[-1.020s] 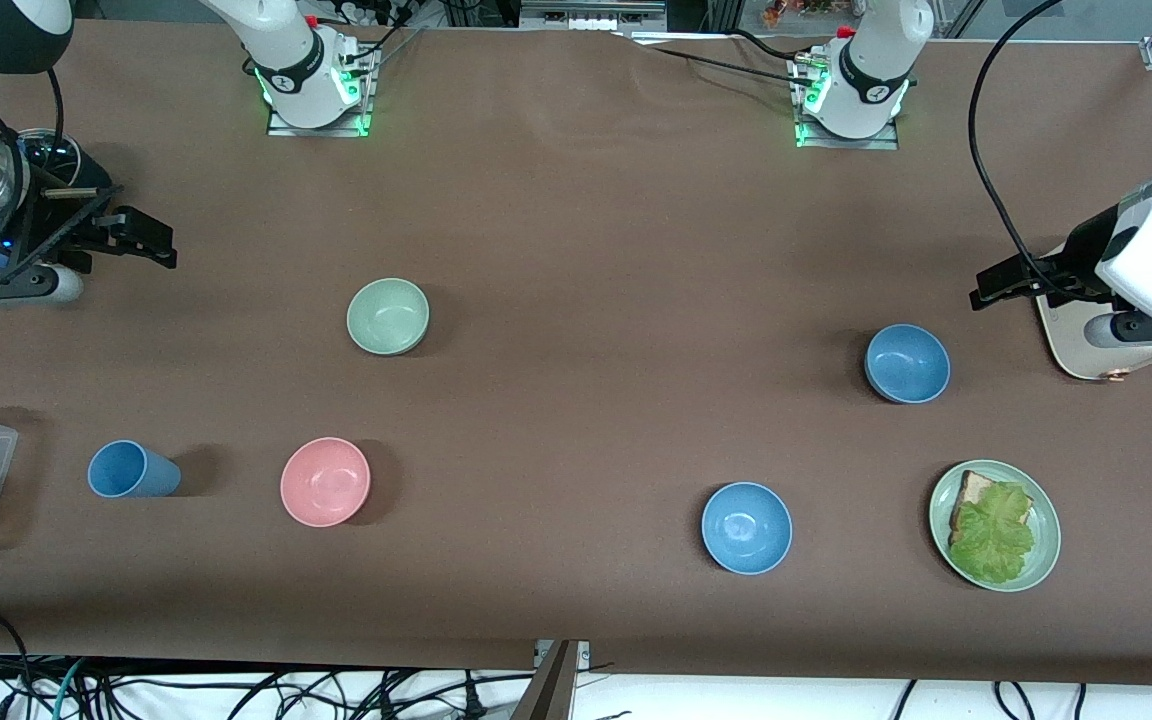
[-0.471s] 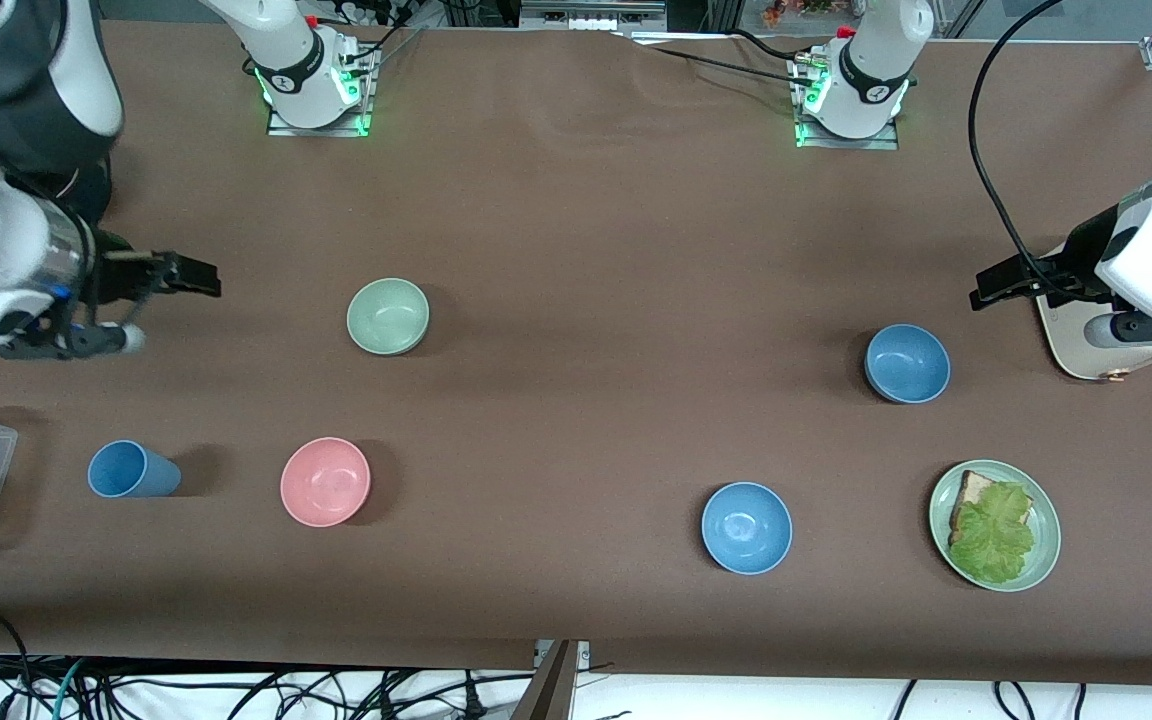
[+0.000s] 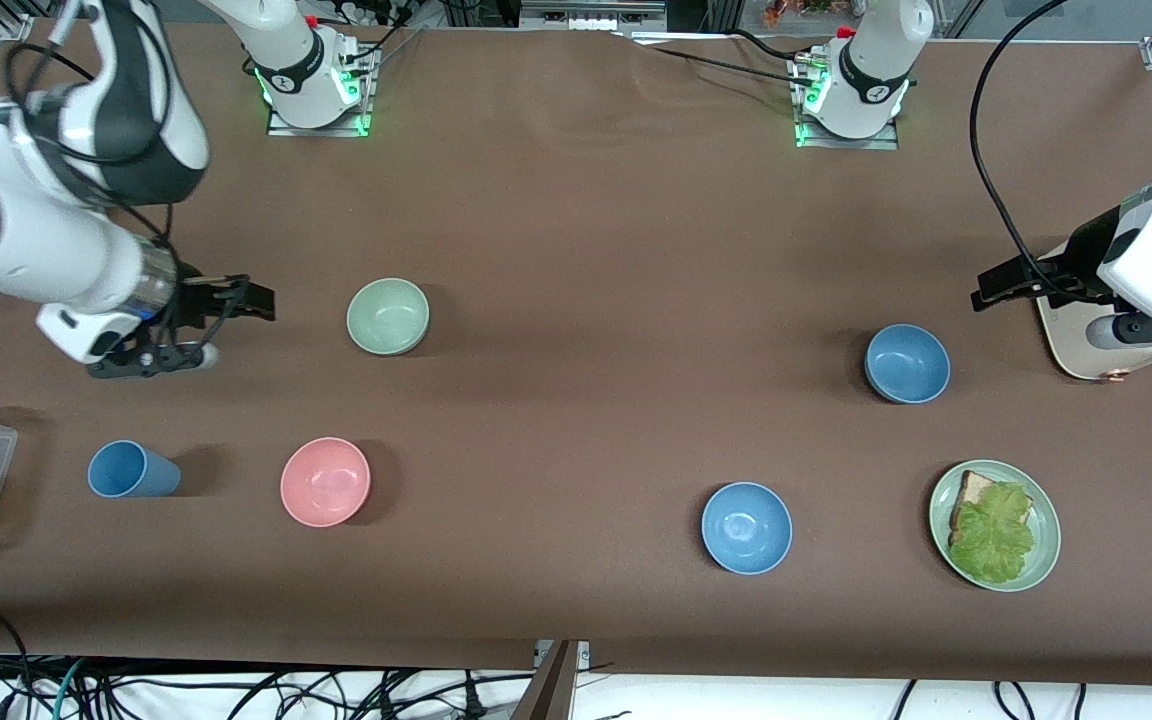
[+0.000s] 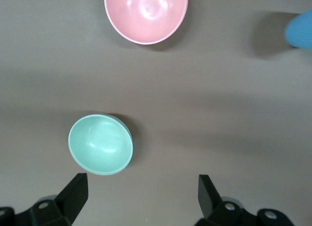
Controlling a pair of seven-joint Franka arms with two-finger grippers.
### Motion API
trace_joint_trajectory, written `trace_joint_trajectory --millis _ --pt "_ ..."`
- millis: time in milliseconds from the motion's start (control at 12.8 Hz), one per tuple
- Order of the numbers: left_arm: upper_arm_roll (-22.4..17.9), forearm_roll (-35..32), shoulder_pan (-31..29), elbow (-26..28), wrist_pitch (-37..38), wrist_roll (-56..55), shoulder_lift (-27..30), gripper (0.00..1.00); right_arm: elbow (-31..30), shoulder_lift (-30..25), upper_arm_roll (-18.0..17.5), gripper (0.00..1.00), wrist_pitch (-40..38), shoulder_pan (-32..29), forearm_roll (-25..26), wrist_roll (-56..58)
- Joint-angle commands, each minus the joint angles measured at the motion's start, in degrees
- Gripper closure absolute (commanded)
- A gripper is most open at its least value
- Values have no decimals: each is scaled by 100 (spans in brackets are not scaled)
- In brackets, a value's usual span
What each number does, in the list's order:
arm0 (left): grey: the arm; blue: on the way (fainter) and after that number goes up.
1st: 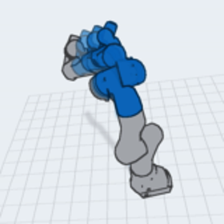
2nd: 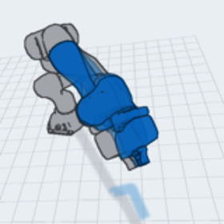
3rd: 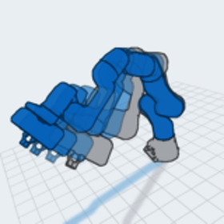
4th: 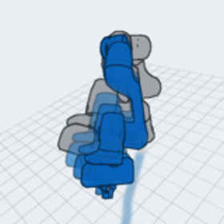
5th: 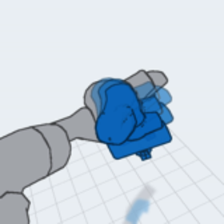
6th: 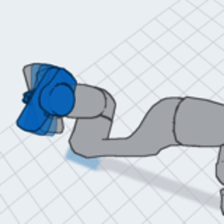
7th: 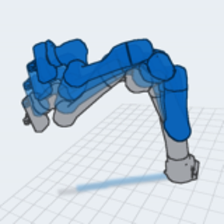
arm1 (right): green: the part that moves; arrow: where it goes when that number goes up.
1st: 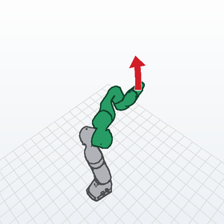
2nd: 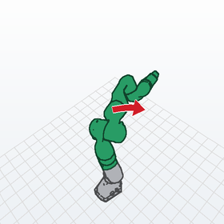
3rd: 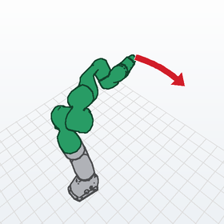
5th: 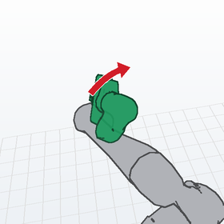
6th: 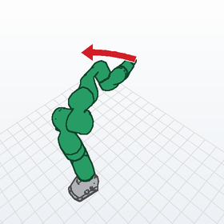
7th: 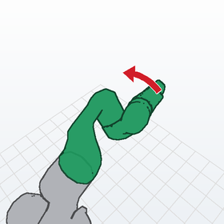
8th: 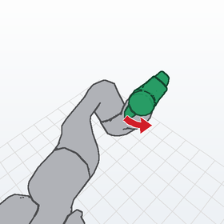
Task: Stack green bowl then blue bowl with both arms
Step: 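Reach the right gripper down to the rim of the green bowl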
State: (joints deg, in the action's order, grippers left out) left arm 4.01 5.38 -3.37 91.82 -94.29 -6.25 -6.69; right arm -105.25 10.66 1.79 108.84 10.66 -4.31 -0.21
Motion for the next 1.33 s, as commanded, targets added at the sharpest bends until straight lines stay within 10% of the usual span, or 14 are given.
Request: trace_joint_trajectory --millis 0,706,863,1098,1255 --pt "12 -116 38 -164 122 107 -78 0 -1617 -521 -170 0 1329 -2 -61 -85" --pt "12 -98 3 -164 122 115 -122 0 -3309 163 -627 7 4153 -2 -123 -437" --pt "12 -63 -23 -155 113 124 -131 0 -3300 296 -645 27 4321 -2 -114 -463" --pt "12 -37 -23 -120 104 124 -113 0 -3300 349 -654 91 4321 -2 -123 -472" --pt "20 -37 -6 -41 104 124 -122 0 -3282 349 -654 100 4312 -2 -123 -594"
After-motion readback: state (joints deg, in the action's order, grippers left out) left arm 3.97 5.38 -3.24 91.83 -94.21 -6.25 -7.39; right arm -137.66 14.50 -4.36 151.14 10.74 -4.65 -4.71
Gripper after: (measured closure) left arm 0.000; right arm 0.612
